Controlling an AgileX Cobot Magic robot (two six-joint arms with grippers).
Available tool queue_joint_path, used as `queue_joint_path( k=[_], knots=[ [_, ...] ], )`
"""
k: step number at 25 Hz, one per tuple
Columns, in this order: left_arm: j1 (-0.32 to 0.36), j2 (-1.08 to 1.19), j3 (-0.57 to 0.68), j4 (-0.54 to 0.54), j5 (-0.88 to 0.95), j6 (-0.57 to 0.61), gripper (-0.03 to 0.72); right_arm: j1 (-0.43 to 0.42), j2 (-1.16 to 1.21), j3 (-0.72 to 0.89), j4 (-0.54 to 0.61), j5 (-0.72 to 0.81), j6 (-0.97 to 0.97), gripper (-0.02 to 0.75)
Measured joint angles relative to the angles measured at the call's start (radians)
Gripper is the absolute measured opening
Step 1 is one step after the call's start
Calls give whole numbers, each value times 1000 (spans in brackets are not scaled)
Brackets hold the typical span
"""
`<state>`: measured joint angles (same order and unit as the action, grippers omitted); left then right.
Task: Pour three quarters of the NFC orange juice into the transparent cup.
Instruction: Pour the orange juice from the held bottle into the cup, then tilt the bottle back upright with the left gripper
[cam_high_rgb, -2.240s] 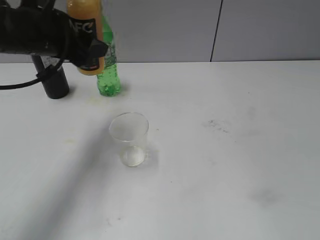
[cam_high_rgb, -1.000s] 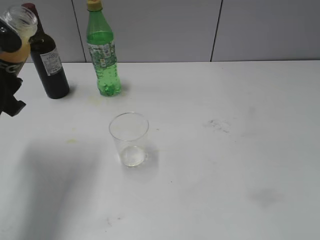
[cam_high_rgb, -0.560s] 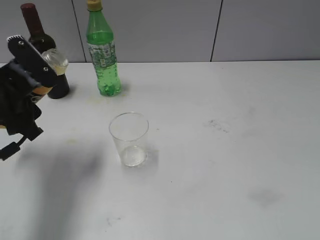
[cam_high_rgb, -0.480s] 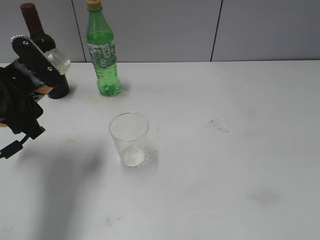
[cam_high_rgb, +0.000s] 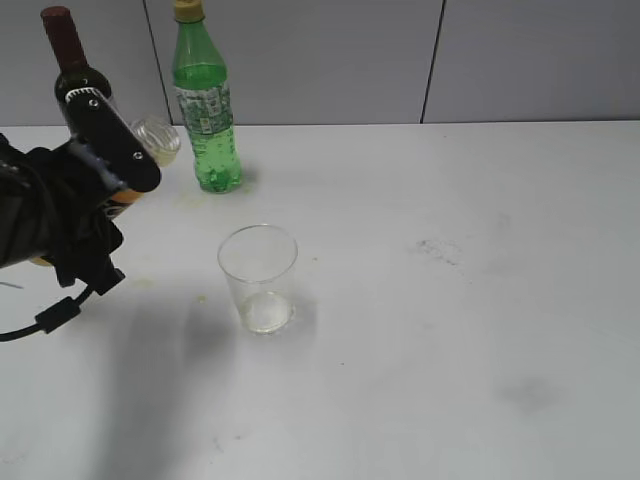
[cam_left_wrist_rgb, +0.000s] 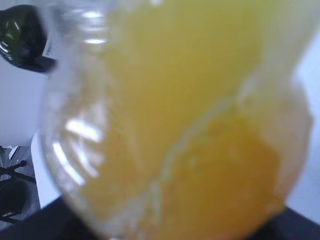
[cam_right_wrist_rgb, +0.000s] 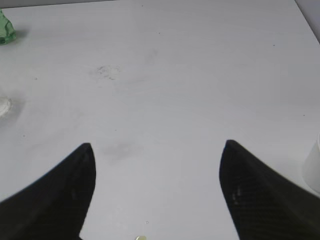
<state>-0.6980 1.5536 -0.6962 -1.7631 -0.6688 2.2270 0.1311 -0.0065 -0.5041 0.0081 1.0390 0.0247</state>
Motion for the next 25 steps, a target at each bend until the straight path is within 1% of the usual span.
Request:
queue_joint_path(
  k=[6, 13, 20, 25],
  knots=[
    [-4, 26, -15, -1, -2, -2, 477, 0, 0, 0, 0, 0, 0, 591],
    [-76, 103, -80, 15, -137, -3, 477, 0, 0, 0, 0, 0, 0, 591],
    [-107, 131, -89, 47, -186, 75, 477, 0, 0, 0, 0, 0, 0, 591],
    [-109, 134, -89, 63, -205, 94, 477, 0, 0, 0, 0, 0, 1, 591]
  ],
)
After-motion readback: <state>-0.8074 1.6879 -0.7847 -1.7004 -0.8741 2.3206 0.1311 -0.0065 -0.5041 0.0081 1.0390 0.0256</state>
